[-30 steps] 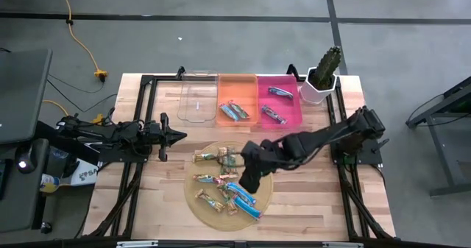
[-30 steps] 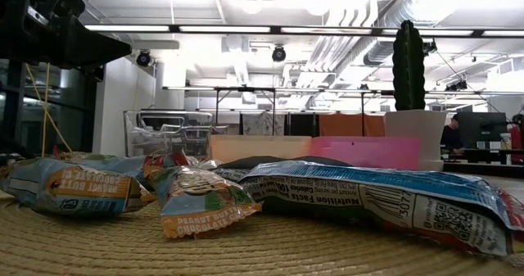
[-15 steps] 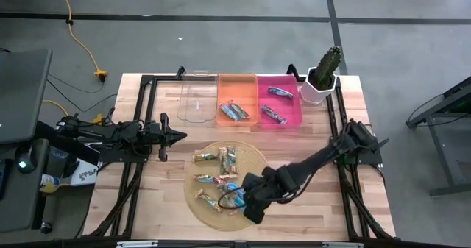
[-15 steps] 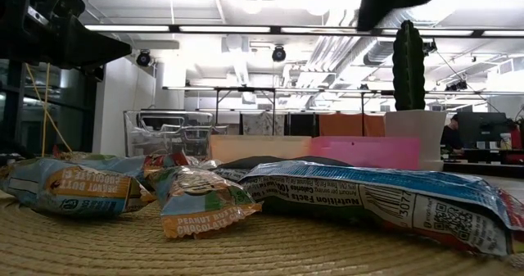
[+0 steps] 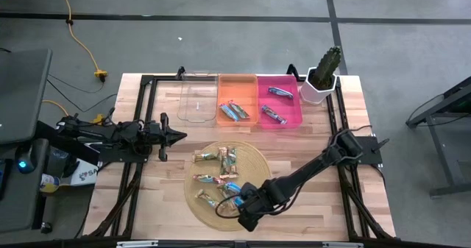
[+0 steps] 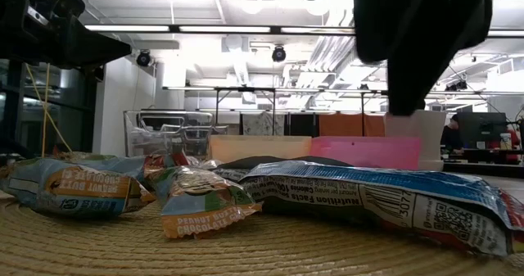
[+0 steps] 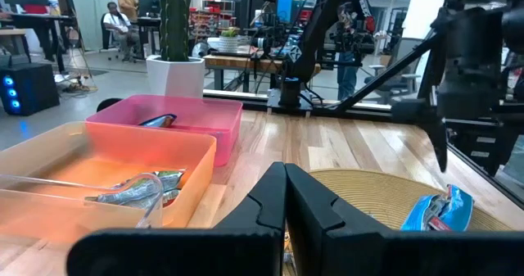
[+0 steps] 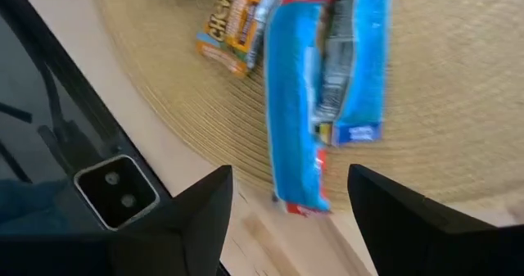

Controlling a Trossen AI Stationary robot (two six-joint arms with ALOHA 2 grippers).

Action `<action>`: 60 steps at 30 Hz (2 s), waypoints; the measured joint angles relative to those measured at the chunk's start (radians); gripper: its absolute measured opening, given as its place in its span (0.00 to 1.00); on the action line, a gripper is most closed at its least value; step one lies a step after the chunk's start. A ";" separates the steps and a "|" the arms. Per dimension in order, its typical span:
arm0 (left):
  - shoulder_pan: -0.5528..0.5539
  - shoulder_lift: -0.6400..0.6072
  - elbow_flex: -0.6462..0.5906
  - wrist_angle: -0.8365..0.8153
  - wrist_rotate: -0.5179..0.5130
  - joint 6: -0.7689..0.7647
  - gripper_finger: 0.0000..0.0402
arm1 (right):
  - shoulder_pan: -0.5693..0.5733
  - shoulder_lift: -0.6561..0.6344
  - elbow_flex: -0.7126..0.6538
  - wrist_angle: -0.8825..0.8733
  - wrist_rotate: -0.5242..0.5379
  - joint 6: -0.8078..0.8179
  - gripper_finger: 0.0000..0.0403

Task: Pick and place Granola Bars by type
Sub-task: Put the red granola bar into the orange bin

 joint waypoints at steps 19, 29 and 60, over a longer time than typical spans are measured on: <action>0.000 0.000 0.000 0.000 0.000 0.000 0.00 | 0.002 0.088 0.000 0.032 -0.037 0.016 0.57; 0.000 0.000 0.000 0.000 0.000 0.000 0.00 | 0.002 0.119 0.000 0.043 -0.089 0.019 0.51; 0.000 0.000 0.000 0.000 0.000 0.000 0.00 | -0.001 0.129 0.001 0.075 -0.103 0.023 0.17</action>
